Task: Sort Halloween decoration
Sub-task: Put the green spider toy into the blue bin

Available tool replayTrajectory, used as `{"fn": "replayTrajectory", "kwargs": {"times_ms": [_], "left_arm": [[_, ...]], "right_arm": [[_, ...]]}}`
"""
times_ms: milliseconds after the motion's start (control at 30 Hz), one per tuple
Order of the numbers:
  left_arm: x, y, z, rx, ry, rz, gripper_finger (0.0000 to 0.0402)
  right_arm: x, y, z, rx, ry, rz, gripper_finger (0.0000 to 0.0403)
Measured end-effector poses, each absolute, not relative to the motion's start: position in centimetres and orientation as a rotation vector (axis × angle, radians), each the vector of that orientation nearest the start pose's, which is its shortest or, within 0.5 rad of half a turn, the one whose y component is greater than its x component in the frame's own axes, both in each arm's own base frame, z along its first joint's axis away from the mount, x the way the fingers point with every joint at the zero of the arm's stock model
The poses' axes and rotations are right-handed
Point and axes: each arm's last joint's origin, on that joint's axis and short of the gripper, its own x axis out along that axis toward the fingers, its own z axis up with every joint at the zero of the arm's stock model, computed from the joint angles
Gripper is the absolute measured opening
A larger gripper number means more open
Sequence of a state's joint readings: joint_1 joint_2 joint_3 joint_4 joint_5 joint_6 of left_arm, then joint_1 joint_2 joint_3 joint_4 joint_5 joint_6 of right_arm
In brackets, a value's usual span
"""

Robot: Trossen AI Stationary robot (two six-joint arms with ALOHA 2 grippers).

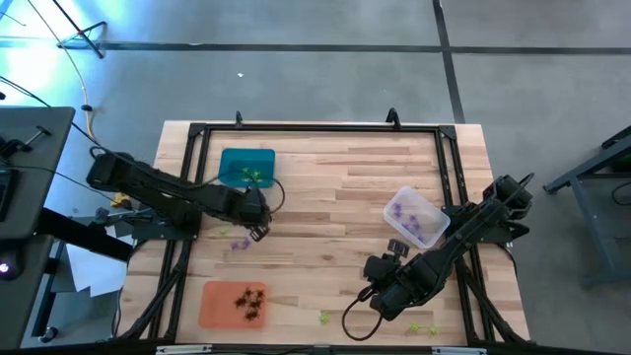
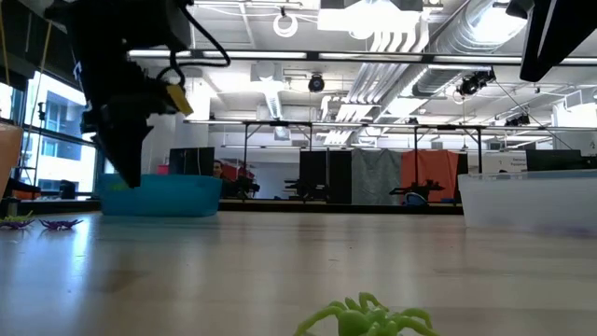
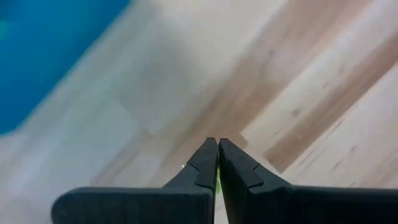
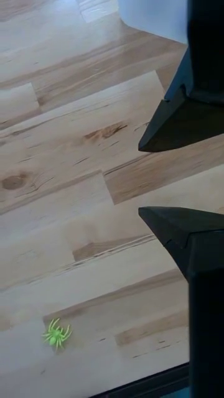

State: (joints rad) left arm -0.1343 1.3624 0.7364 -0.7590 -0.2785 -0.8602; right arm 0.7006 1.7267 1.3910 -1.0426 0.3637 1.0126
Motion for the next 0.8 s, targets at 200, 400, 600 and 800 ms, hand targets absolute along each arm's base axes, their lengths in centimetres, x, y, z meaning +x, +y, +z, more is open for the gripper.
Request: {"fn": "replayTrajectory", "kwargs": {"times_ms": [200,400,600,800], "left_arm": [[20.6,0.4,20.6,-0.343,1.104,0.759,0.0000],[20.2,4.9,22.3,-0.259,1.082,0.853,0.0000],[19.8,8.4,21.9,-0.217,1.144,0.846,0.0005],[19.7,9.8,21.9,-0.222,1.121,0.870,0.0047]], "right_arm": [[26.0,20.6,24.7,0.196,1.143,-0.317,0.0149],[26.0,20.6,24.7,0.197,1.142,-0.317,0.0149],[26.1,20.6,24.7,0.199,1.140,-0.315,0.0149],[26.1,20.6,24.7,0.199,1.140,-0.315,0.0149]]}}
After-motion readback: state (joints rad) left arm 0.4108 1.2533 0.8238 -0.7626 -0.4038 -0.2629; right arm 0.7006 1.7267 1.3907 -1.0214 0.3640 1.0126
